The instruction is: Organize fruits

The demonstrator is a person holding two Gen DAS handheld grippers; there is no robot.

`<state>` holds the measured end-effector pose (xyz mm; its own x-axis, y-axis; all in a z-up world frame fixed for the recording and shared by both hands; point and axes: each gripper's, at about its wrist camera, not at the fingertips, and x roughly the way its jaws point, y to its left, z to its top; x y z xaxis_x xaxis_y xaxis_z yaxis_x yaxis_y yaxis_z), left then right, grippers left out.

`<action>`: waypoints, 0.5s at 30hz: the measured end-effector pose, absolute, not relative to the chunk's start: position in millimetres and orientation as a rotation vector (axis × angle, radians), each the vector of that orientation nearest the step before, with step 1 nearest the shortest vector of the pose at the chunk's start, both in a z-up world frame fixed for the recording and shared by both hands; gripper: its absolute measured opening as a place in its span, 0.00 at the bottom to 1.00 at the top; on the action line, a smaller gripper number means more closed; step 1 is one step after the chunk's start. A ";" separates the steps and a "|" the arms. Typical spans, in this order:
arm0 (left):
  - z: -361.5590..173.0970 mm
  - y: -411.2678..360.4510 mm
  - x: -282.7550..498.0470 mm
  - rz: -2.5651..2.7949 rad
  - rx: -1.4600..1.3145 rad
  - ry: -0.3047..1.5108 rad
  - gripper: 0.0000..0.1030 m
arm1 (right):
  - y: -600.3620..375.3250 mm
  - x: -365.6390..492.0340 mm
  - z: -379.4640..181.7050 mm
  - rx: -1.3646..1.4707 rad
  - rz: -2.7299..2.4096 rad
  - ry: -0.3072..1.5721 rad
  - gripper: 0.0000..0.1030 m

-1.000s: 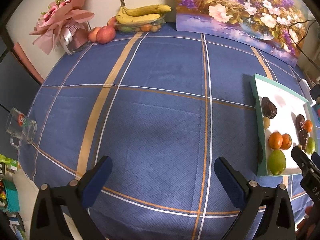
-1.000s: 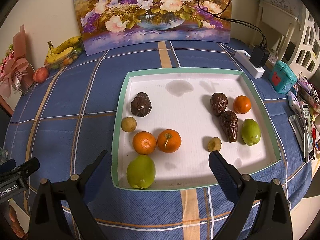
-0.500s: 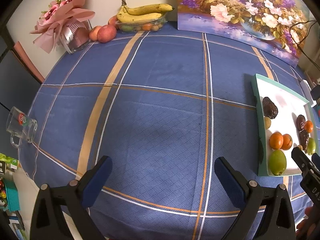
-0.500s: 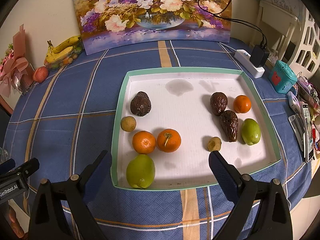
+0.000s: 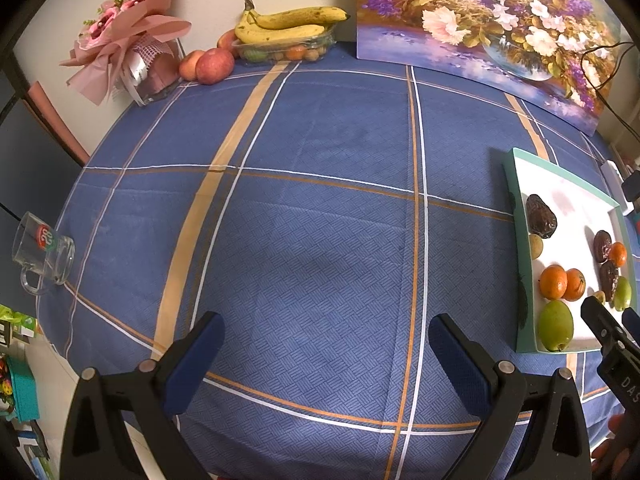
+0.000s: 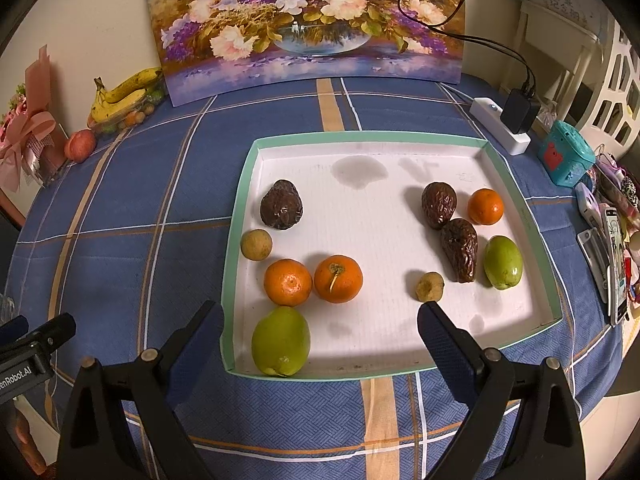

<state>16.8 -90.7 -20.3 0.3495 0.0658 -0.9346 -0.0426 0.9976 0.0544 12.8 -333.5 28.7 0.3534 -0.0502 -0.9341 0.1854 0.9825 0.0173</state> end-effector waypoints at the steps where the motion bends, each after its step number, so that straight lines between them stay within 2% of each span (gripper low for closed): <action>1: -20.7 -91.2 16.1 0.073 0.020 1.212 1.00 | -333.3 13.2 29.0 0.128 -0.153 1.200 0.95; 15: -22.2 -89.1 15.0 0.081 0.012 1.216 1.00 | -333.8 12.8 28.3 0.127 -0.153 1.201 0.95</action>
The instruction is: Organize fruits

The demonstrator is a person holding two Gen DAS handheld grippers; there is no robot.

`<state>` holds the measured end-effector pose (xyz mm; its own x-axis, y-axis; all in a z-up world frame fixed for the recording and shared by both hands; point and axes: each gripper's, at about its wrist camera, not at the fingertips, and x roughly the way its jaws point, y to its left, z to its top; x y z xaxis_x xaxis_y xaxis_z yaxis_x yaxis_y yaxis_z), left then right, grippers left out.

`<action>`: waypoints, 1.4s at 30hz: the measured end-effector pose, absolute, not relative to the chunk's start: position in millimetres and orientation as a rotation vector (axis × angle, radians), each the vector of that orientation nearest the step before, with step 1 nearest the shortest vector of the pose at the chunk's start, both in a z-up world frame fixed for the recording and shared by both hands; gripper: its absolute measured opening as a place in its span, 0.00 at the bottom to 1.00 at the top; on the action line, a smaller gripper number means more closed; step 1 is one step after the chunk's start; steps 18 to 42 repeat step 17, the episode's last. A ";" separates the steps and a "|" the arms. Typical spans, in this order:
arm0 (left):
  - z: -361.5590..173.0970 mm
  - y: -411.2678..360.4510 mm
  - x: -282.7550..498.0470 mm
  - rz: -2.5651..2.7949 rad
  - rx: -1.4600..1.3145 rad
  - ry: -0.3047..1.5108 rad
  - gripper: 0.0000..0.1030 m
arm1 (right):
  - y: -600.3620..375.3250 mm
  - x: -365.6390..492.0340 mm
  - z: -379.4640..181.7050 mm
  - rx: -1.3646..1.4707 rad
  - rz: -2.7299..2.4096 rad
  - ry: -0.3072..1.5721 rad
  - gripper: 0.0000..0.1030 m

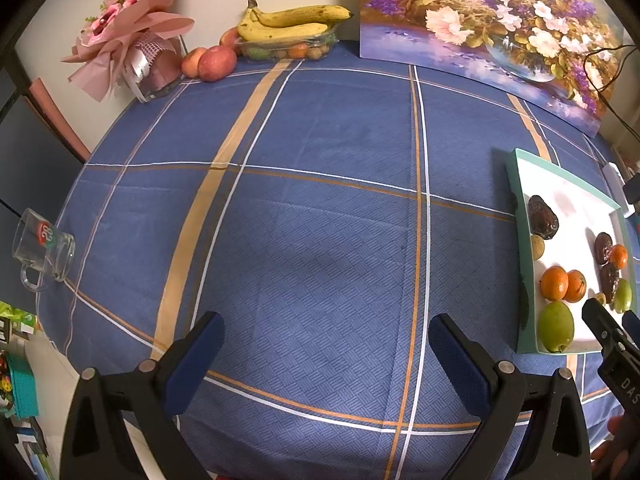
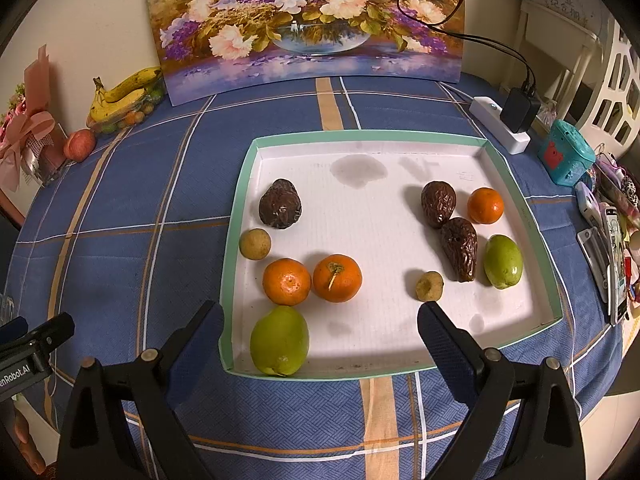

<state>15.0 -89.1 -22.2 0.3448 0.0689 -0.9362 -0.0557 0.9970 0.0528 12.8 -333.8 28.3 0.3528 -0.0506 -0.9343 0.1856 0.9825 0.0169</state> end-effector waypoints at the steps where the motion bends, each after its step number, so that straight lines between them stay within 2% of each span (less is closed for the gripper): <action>1: -22.2 -89.0 15.4 0.080 0.012 1.216 1.00 | -333.8 13.4 28.6 0.127 -0.152 1.201 0.95; 42: -19.5 -89.1 11.5 0.092 0.009 1.204 1.00 | -340.9 12.1 27.2 0.139 -0.187 1.212 0.95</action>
